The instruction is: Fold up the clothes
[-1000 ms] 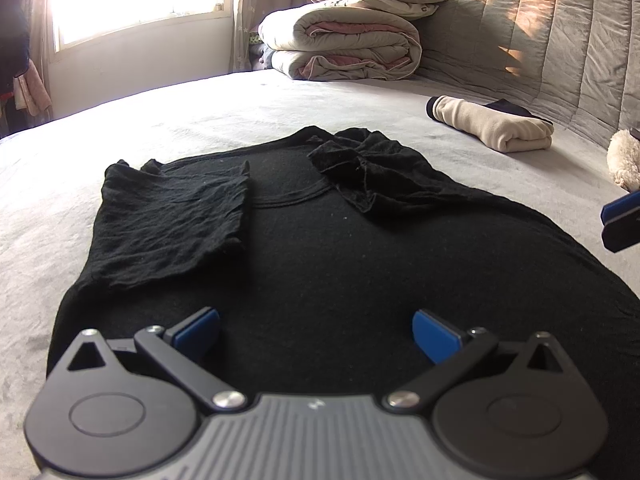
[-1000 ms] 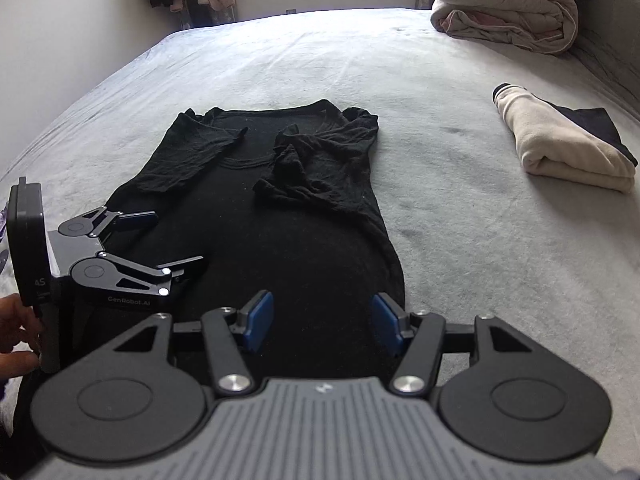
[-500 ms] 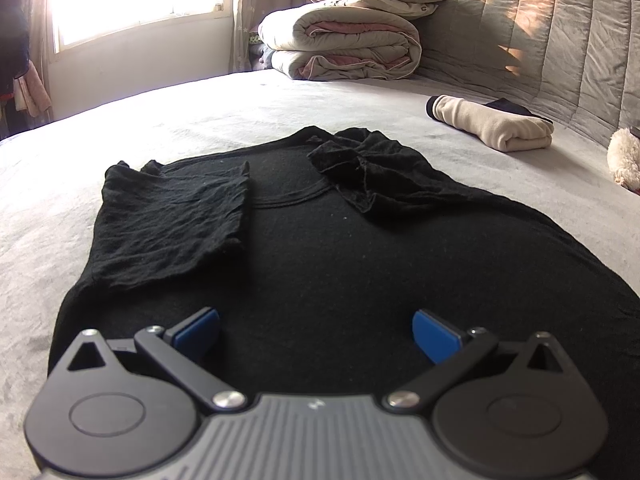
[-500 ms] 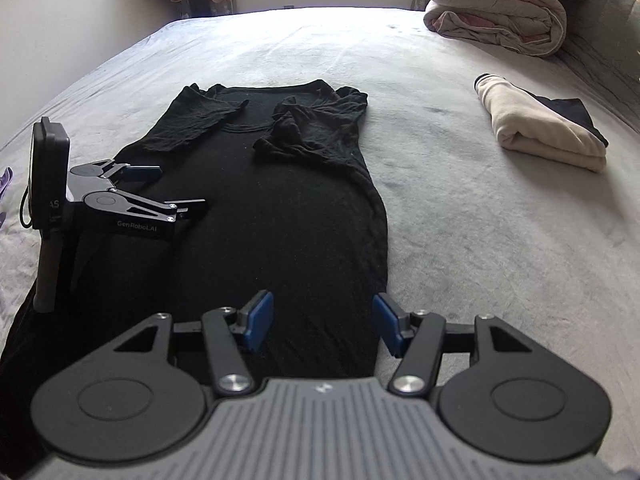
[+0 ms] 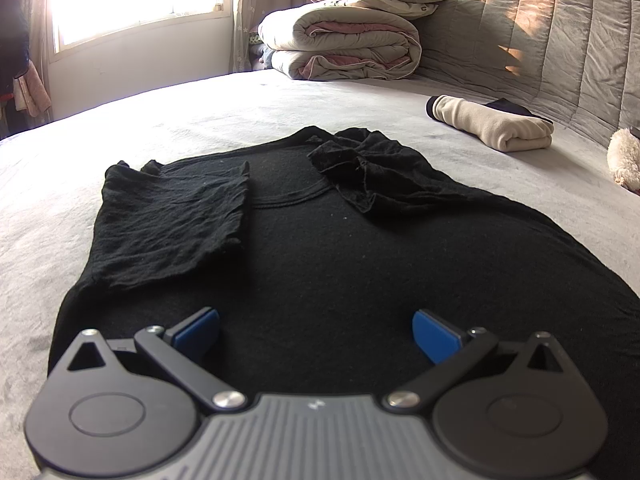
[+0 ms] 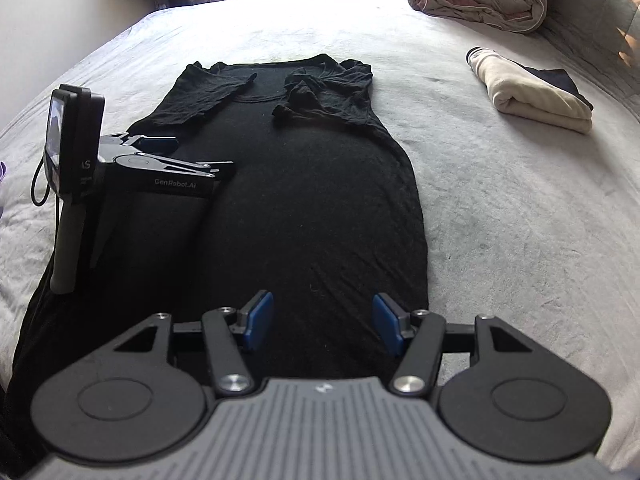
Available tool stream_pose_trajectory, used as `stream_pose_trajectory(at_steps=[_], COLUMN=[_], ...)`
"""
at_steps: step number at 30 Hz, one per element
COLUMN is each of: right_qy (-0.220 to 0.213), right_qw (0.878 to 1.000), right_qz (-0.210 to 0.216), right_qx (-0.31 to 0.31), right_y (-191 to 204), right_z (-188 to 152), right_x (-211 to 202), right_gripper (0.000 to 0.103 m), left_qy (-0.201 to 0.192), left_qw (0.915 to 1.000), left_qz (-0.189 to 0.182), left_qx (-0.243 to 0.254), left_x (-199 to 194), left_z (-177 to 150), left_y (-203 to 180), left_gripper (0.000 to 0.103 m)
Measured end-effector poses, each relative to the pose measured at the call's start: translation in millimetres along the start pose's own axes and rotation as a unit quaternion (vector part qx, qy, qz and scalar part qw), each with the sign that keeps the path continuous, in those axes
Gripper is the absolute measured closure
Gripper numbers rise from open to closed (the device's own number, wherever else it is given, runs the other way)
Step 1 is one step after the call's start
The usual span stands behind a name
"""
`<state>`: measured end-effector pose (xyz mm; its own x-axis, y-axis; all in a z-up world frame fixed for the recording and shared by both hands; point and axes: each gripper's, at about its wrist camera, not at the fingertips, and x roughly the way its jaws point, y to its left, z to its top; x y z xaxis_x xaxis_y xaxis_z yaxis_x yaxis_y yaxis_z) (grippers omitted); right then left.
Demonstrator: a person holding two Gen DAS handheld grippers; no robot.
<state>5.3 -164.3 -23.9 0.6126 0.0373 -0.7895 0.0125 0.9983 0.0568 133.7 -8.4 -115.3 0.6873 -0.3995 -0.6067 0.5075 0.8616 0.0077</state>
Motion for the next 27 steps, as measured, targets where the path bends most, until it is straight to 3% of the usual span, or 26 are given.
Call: stream_pose_trajectory(at_steps=[6,13,19,22,27], right_qy=[-0.028,-0.089,-0.071,-0.074,-0.077], right_qw=[0.999,0.996,0.994,0.994,0.995], right_qz=[0.019,0.01,0.082,0.073,0.063], right_qx=[-0.013,-0.017,-0.008,-0.037,-0.023], right_y=[24,27,16,25,21], right_z=[15,74,112,129,148], right_x=[14,85,135,149,157], right_gripper=[0.04,0.038,0.038,0.038,0.038], left_qy=[0.0,0.0,0.0,0.0,0.0], left_qw=[1.0,1.0,1.0,1.0,1.0], left_qz=[0.0,0.0,0.0,0.0,0.0], left_qx=[0.0,0.0,0.0,0.0,0.0], left_x=[0,0,0,0,0], left_z=[0,0,0,0,0], left_y=[0,0,0,0,-1], left_gripper=[0.0,0.0,0.0,0.0,0.0])
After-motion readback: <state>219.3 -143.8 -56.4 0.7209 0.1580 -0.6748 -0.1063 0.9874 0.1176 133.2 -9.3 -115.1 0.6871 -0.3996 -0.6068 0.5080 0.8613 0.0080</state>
